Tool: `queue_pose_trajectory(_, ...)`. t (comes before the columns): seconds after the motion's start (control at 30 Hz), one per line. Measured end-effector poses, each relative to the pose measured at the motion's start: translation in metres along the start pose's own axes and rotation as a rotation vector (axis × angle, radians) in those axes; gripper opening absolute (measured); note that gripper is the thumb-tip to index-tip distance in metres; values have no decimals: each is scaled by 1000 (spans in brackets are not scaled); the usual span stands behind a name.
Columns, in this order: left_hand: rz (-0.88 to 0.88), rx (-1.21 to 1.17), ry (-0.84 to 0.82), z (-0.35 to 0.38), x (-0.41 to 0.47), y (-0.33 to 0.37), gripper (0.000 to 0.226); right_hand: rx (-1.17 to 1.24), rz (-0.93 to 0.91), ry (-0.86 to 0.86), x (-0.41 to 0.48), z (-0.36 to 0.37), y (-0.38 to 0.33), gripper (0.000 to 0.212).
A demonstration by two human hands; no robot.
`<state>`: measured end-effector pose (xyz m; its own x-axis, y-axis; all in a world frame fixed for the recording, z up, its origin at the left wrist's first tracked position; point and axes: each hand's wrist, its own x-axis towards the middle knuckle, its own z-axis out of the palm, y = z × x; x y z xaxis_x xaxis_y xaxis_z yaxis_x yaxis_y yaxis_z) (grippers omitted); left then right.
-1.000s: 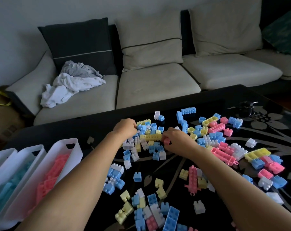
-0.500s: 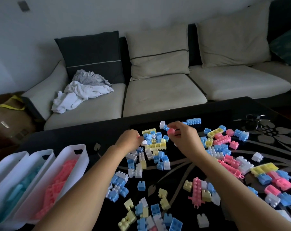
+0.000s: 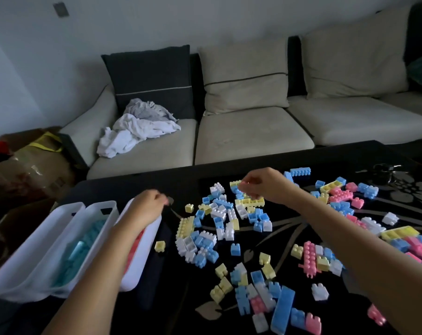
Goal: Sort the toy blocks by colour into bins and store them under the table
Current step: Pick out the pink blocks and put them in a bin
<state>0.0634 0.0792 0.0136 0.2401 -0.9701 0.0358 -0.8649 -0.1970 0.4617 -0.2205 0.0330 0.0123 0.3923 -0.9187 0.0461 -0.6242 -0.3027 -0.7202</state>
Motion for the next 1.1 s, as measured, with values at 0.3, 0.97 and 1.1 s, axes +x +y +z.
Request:
queue_pose_trajectory(0.3, -150, 158, -35, -9, -61, -78, 28, 209, -78, -206, 51, 102, -93, 15)
queue_pose_trajectory(0.97, 468, -239, -57, 43, -113, 42, 3, 89, 42, -68, 22, 12, -66, 30)
queue_pose_trajectory(1.1, 550, -218, -234, 70, -119, 76, 23, -127, 151, -84, -8, -24, -12, 38)
